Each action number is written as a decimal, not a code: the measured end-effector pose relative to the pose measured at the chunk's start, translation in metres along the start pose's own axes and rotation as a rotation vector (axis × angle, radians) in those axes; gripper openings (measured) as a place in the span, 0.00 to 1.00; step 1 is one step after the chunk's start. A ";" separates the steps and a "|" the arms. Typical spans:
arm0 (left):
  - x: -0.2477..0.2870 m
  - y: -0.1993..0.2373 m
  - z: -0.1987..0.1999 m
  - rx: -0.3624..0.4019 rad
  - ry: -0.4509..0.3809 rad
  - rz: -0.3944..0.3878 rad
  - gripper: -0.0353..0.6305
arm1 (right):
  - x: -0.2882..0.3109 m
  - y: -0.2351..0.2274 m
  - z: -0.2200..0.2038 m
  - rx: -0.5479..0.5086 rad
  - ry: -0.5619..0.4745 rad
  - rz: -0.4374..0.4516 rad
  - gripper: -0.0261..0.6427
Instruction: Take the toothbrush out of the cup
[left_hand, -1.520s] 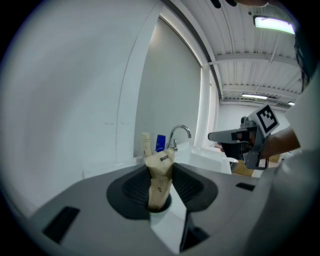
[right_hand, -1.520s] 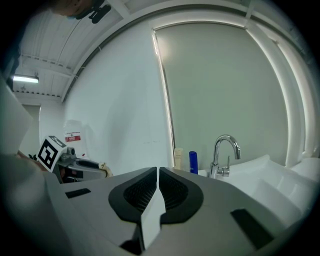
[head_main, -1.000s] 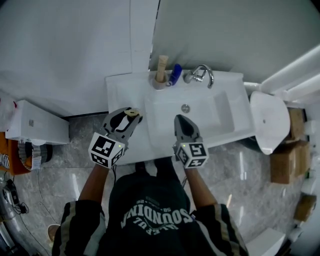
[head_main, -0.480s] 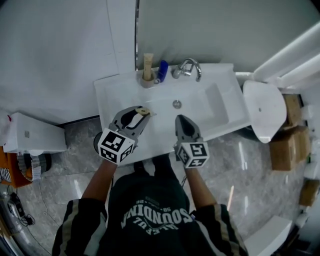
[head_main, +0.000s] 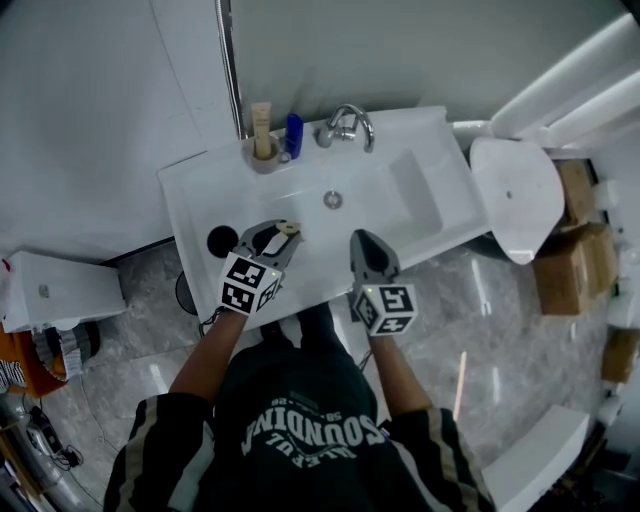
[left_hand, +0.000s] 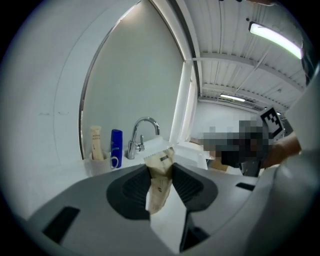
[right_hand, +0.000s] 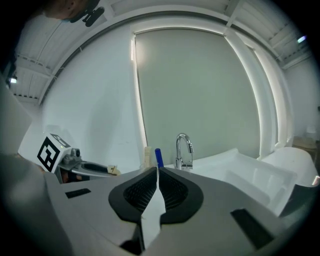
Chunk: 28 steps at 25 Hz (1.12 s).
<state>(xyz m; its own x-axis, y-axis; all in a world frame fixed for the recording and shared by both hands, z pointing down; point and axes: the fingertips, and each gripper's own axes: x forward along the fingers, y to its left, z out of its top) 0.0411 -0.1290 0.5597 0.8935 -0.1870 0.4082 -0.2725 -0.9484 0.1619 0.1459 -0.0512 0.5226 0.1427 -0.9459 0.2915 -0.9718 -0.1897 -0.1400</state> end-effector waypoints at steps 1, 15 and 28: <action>0.008 0.000 -0.008 -0.004 0.021 -0.002 0.25 | 0.000 -0.003 0.000 0.000 0.004 -0.005 0.04; 0.085 0.024 -0.125 -0.133 0.322 0.036 0.25 | 0.017 -0.053 0.003 -0.009 0.052 -0.041 0.04; 0.106 0.059 -0.144 -0.277 0.344 0.161 0.27 | 0.061 -0.075 0.005 -0.016 0.103 0.045 0.04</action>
<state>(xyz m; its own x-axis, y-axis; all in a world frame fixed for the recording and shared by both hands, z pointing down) 0.0685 -0.1676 0.7414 0.6747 -0.1864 0.7142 -0.5249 -0.8014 0.2867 0.2281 -0.0956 0.5465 0.0792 -0.9212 0.3809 -0.9798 -0.1424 -0.1407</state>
